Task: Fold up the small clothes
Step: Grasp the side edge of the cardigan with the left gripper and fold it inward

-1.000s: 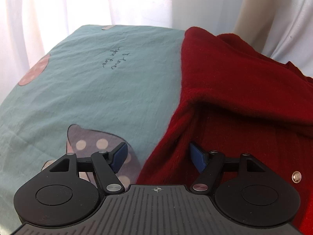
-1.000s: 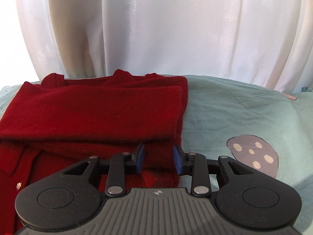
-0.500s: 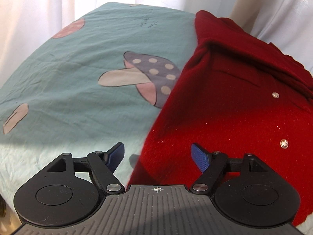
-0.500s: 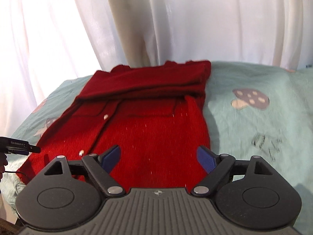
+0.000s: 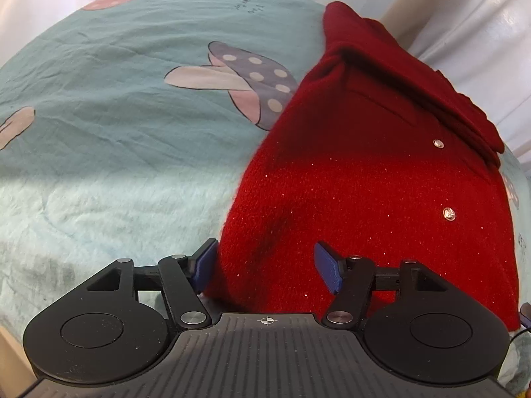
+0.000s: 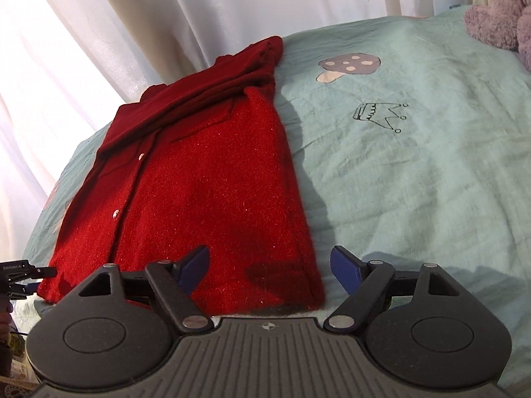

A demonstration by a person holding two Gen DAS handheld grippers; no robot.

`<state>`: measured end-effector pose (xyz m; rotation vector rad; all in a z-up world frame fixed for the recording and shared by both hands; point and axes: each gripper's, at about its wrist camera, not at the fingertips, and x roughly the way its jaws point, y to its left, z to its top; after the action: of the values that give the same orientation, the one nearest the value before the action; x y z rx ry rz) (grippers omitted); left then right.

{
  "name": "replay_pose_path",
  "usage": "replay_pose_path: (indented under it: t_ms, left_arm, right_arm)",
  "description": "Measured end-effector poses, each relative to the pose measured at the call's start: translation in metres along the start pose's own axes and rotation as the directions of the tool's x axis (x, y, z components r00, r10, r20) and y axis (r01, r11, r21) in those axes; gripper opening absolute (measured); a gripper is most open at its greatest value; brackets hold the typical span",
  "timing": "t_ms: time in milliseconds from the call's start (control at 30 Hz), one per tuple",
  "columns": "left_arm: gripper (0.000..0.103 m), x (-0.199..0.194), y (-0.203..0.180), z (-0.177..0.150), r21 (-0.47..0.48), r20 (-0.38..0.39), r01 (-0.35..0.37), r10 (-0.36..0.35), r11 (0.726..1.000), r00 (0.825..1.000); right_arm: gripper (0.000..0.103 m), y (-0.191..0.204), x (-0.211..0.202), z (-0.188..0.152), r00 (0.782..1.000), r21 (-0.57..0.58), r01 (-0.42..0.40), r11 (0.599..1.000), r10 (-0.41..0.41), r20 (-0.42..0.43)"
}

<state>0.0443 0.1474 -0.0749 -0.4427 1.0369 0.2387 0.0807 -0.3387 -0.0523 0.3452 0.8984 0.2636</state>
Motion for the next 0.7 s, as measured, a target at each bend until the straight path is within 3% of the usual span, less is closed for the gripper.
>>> replay_pose_path:
  t_ms: [100, 200, 233, 333, 467, 533, 600, 633, 667, 700]
  left_arm:
    - [0.053, -0.003, 0.006, 0.001, -0.017, -0.021, 0.033, -0.033, 0.999, 0.999]
    - [0.044, -0.004, 0.015, 0.003, -0.056, -0.036, 0.05, -0.052, 0.997, 0.998]
    - [0.041, -0.004, 0.017, 0.005, -0.068, -0.044, 0.054, -0.057, 0.996, 0.997]
    - [0.031, -0.006, 0.018, 0.007, -0.059, -0.05, 0.058, -0.061, 0.997, 0.997]
    - [0.035, 0.0, 0.026, 0.009, -0.083, -0.082, 0.065, -0.072, 0.994, 0.994]
    - [0.042, 0.001, 0.027, 0.01, -0.075, -0.09, 0.099, -0.106, 0.992, 0.99]
    - [0.042, 0.003, 0.026, 0.011, -0.067, -0.105, 0.124, -0.13, 0.99, 0.986]
    - [0.036, 0.004, 0.026, 0.012, -0.066, -0.114, 0.136, -0.143, 0.988, 0.983]
    - [0.02, 0.006, 0.027, 0.014, -0.071, -0.123, 0.144, -0.152, 0.987, 0.981]
    - [0.014, 0.007, 0.028, 0.016, -0.08, -0.126, 0.15, -0.159, 0.986, 0.979]
  right_arm:
    - [0.058, -0.012, 0.008, -0.002, 0.999, 0.076, -0.029, 0.997, 0.032, -0.042]
    - [0.056, -0.016, 0.01, -0.002, 0.997, 0.109, -0.067, 0.992, 0.071, -0.03]
    - [0.046, -0.017, 0.012, -0.001, 0.995, 0.115, -0.085, 0.99, 0.09, -0.035]
    - [0.032, -0.015, 0.016, 0.0, 0.99, 0.119, -0.123, 0.985, 0.131, -0.059]
    - [0.035, -0.017, 0.02, 0.002, 0.985, 0.112, -0.153, 0.982, 0.161, -0.07]
    - [0.04, -0.016, 0.024, 0.004, 0.981, 0.109, -0.165, 0.98, 0.174, -0.082]
    - [0.04, -0.015, 0.027, 0.006, 0.976, 0.11, -0.189, 0.976, 0.199, -0.091]
    - [0.039, -0.014, 0.029, 0.007, 0.973, 0.108, -0.198, 0.974, 0.208, -0.096]
    - [0.036, -0.012, 0.03, 0.007, 0.972, 0.101, -0.203, 0.974, 0.212, -0.096]
    - [0.023, -0.01, 0.031, 0.007, 0.97, 0.093, -0.214, 0.972, 0.222, -0.097]
